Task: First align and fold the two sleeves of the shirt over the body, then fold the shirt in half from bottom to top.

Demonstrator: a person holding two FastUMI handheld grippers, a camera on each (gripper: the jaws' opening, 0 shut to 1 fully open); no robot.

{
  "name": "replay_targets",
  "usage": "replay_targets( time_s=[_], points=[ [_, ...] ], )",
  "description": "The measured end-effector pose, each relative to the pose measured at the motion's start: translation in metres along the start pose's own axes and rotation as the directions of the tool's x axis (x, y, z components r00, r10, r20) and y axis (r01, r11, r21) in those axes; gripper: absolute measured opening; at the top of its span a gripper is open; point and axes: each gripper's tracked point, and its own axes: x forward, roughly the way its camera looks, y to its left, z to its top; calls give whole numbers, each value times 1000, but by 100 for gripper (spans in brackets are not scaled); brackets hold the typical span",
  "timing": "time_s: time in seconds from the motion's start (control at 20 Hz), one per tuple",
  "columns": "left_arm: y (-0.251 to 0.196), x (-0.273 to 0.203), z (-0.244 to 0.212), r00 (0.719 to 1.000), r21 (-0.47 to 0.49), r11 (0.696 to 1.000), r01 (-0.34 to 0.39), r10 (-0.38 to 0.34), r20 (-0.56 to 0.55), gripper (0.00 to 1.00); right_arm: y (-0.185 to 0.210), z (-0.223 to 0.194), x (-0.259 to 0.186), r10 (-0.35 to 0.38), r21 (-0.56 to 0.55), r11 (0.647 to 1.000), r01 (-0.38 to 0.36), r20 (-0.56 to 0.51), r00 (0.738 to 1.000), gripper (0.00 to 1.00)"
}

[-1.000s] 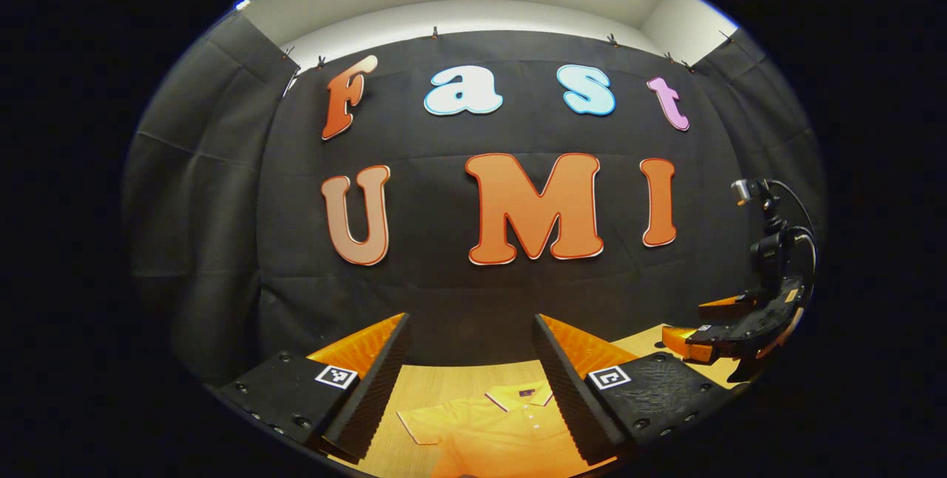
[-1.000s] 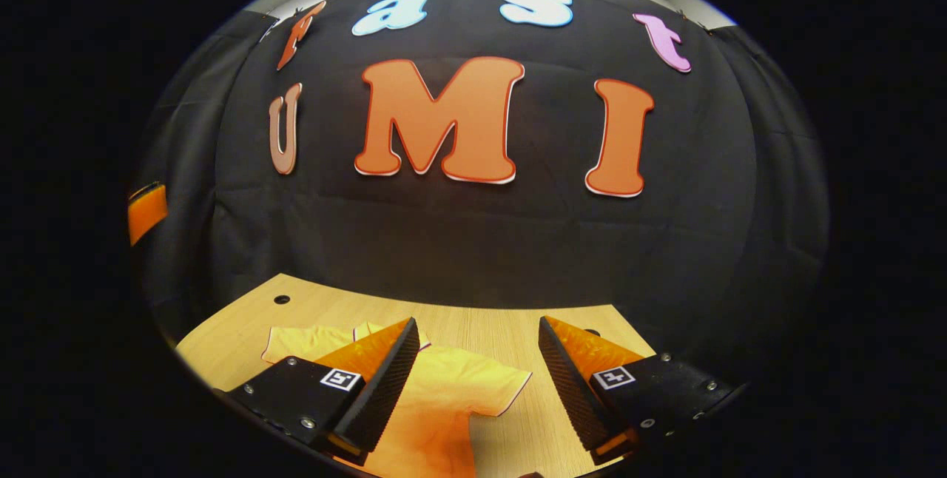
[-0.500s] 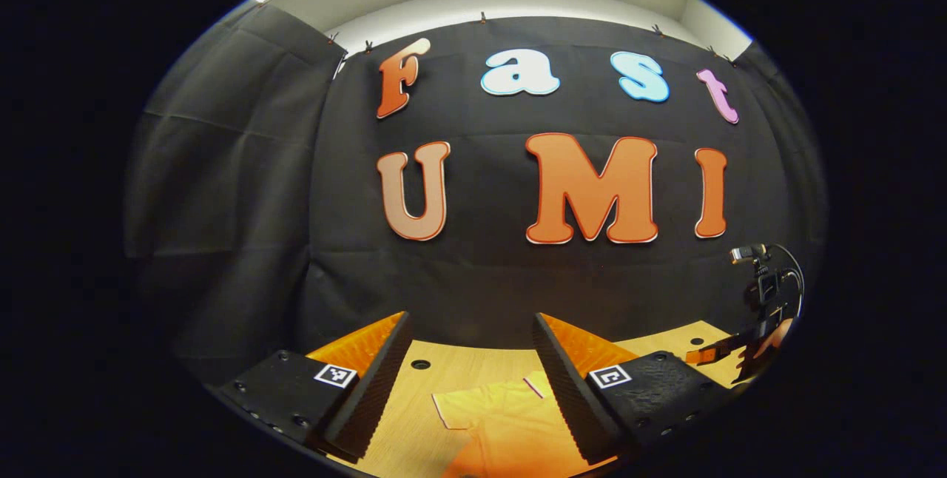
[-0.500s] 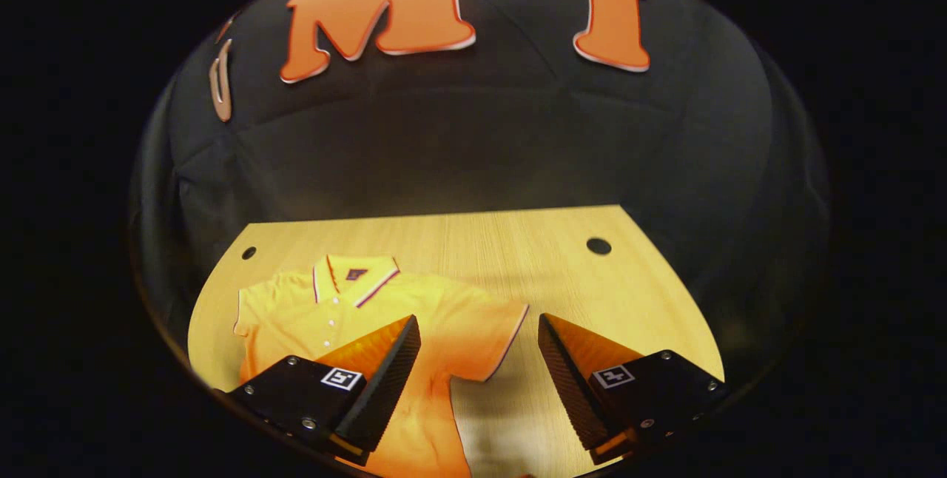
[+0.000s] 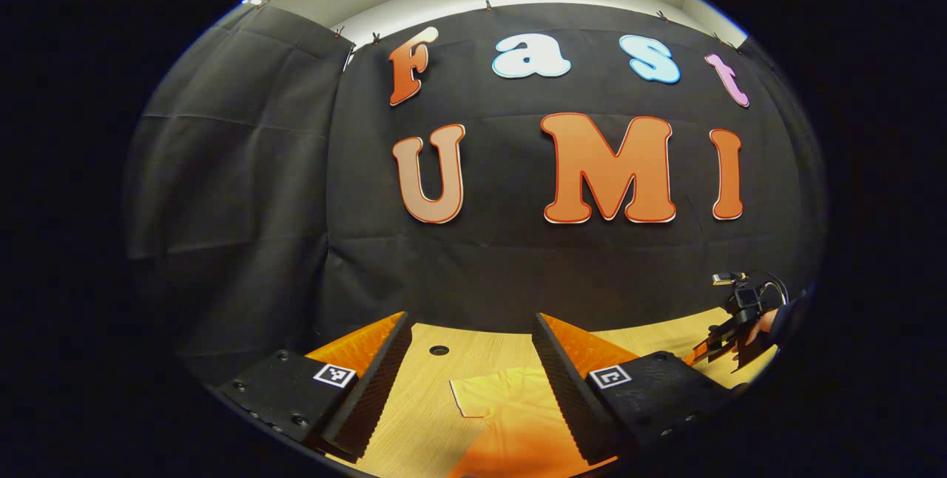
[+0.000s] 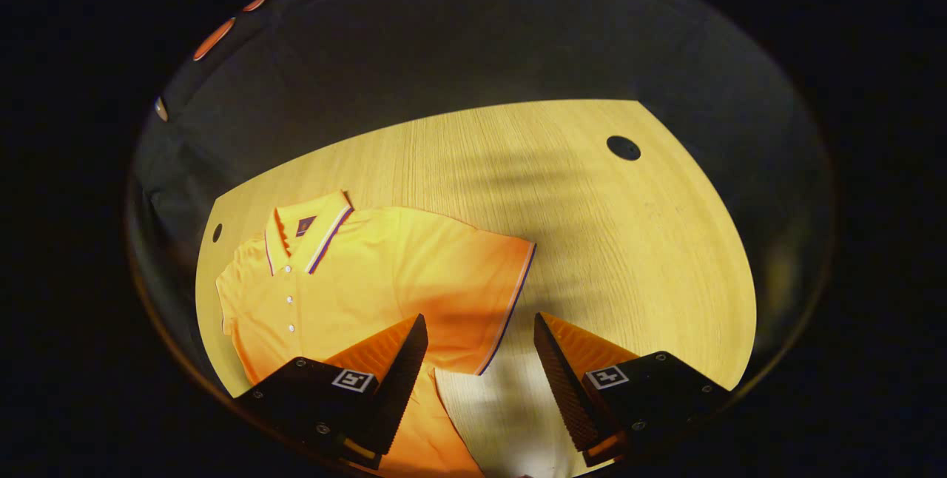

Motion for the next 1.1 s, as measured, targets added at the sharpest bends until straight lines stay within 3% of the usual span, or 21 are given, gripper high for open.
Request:
replay_targets(
  time_s=[0.2, 0.55, 0.7, 0.9, 0.95, 1.05, 1.1],
  points=[
    [10, 3, -13, 999, -17, 1000, -20, 19, -40, 99, -4, -1, 26, -25, 64, 997, 31, -99, 995, 86],
    [19, 10, -28, 994, -21, 999, -47, 45, -97, 99, -6, 1, 51, -94, 42, 994, 102, -155, 983, 78],
    [17, 12, -28, 994, -15, 999, -44, 43, -102, 99, -1, 0, 59, -107, 31, 993, 114, -179, 978, 70],
    [17, 16, -37, 991, -22, 999, -42, 39, -128, 99, 5, 9, 60, -96, 16, 995, 99, -132, 987, 42],
    [18, 15, -38, 991, -17, 999, -41, 39, -127, 99, 8, 9, 59, -89, 10, 996, 91, -130, 987, 23],
    [21, 16, -32, 993, -17, 999, -42, 40, -108, 99, 21, 8, 54, 3, 64, 998, 7, -153, 988, 11],
    [22, 16, -32, 994, -19, 999, -42, 39, -107, 99, 23, 10, 51, 13, 89, 996, 0, -145, 989, 10]
  ],
)
